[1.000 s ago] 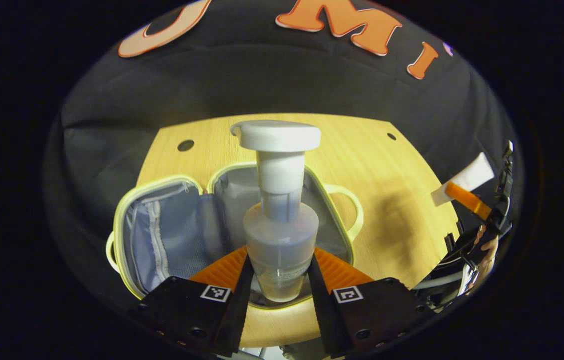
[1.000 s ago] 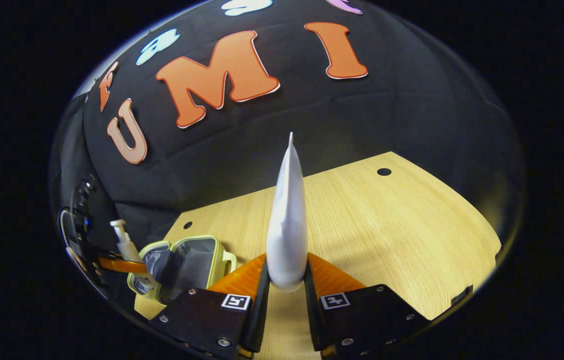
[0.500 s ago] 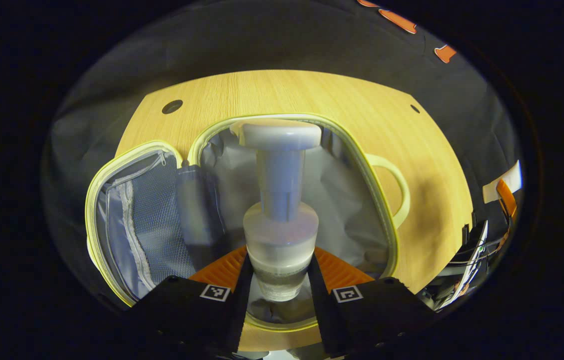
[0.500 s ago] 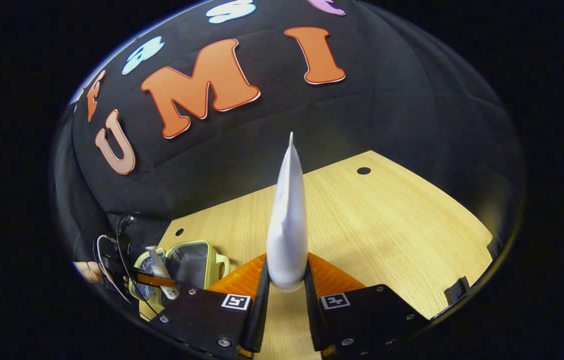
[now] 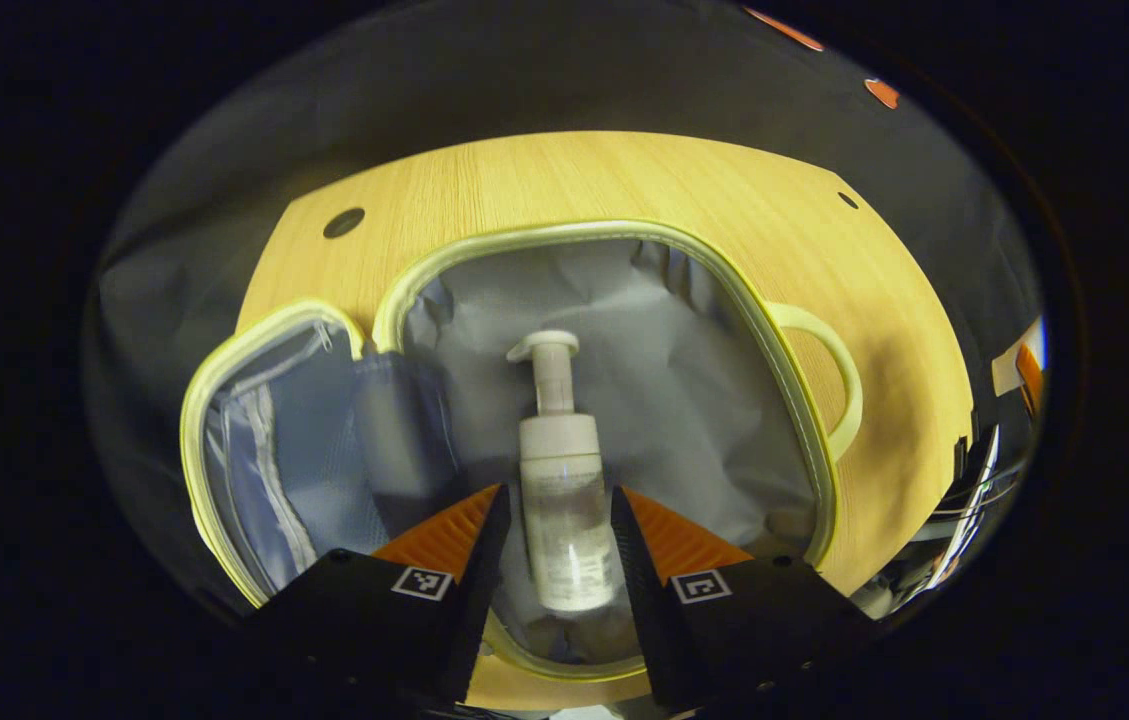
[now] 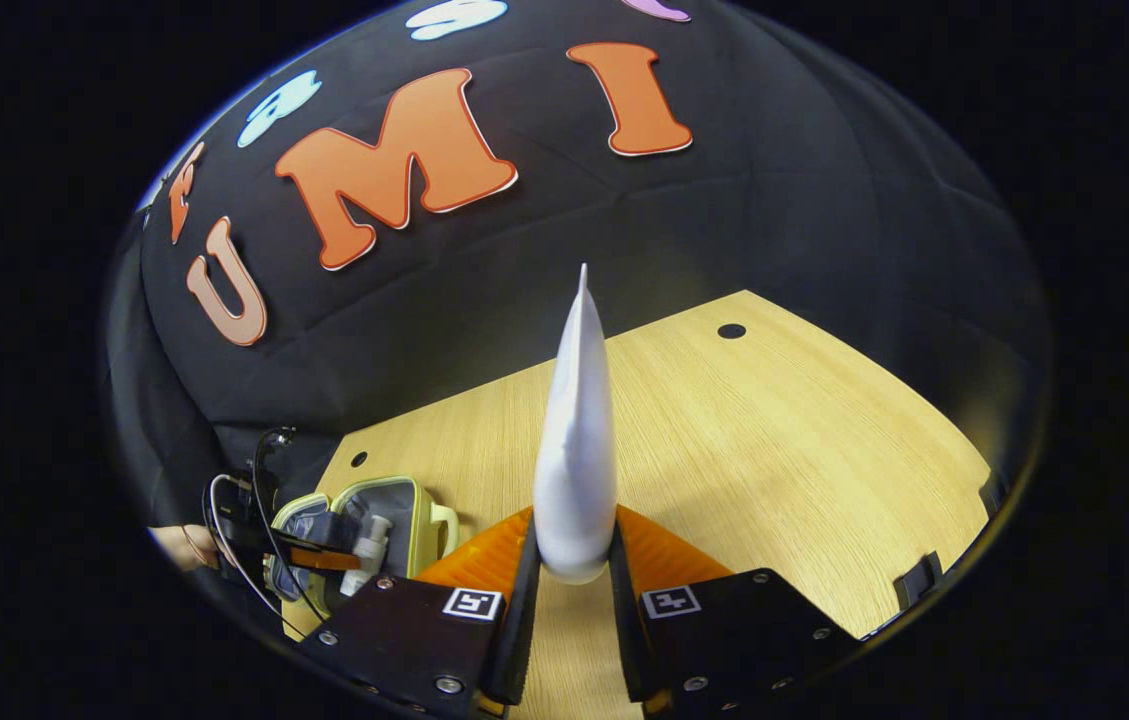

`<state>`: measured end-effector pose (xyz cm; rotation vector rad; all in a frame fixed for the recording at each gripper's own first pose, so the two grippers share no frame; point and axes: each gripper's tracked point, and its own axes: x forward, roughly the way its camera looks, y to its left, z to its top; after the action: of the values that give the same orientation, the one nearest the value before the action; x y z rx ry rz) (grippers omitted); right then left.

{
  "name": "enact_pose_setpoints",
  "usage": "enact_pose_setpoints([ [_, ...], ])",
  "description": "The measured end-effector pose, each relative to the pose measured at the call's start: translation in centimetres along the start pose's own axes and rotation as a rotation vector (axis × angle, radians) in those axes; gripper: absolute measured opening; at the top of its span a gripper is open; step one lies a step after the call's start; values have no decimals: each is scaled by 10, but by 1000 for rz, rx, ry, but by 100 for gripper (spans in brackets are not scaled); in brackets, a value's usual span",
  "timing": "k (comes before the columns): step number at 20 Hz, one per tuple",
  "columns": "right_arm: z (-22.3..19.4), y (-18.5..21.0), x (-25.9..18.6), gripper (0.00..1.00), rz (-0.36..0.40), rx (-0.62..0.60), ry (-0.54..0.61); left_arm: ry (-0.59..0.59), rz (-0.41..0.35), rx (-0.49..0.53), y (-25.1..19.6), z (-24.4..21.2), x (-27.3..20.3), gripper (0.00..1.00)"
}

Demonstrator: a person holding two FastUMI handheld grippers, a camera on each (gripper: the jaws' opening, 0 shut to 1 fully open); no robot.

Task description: First open the suitcase, pack the skin care products into it, and then close the suitcase.

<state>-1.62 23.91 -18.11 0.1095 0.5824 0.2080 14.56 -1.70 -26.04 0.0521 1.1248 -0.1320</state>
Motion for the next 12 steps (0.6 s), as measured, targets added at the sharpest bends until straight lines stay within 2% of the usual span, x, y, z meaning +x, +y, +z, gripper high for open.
enact_pose_setpoints([
  [3,1,9,0,37,20,-16,4,-48,6,-2,-4,7,-10,99],
  [7,2,35,1,37,59,-46,44,-165,-8,-15,-9,17,-36,99],
  [9,5,58,-1,37,97,-64,62,-273,-5,-13,-8,26,-64,99],
  [12,4,109,-4,37,150,-127,81,-498,13,17,13,41,-117,99],
])
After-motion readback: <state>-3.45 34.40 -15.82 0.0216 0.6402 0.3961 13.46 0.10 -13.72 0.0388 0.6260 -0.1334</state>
